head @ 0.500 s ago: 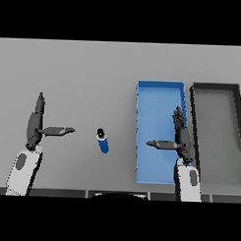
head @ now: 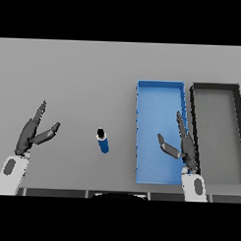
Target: Pick up the blue pipe and place it into the blue bin.
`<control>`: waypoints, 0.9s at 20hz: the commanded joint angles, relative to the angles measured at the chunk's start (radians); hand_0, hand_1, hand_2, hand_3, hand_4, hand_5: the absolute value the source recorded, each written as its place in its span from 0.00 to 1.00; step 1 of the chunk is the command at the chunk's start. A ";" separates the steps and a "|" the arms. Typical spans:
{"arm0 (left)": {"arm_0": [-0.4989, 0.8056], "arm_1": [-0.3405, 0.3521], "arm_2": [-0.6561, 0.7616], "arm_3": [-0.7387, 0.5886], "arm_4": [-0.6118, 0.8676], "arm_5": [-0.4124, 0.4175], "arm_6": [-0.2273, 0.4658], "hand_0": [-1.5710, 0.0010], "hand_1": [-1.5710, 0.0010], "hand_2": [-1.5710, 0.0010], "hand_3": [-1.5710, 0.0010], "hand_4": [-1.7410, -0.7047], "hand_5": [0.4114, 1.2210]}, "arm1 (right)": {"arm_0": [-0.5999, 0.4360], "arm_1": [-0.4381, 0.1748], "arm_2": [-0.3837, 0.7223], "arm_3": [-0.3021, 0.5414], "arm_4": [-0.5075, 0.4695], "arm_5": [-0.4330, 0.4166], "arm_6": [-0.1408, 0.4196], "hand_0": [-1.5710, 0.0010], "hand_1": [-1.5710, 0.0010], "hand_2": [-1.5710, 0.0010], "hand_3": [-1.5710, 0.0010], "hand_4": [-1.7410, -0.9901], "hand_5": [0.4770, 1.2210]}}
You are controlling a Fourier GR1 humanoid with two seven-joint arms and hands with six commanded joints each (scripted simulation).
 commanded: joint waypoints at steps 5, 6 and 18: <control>0.013 0.039 -0.008 -0.018 0.037 -0.095 -0.039 1.00 1.00 1.00 1.00 0.75 0.23 | 0.021 -0.013 0.011 -0.027 0.011 0.009 0.021 1.00 1.00 1.00 1.00 0.73 0.19; 0.026 0.050 -0.021 -0.038 0.041 -0.125 -0.048 1.00 1.00 1.00 1.00 0.74 0.21 | 0.030 -0.016 0.016 -0.028 0.014 0.016 0.017 1.00 1.00 1.00 1.00 0.73 0.19; 0.049 -0.016 -0.263 -0.172 -0.083 -0.230 0.085 1.00 1.00 1.00 1.00 0.58 0.05 | 0.015 -0.013 0.016 -0.028 0.014 0.015 0.052 1.00 1.00 1.00 1.00 0.72 0.18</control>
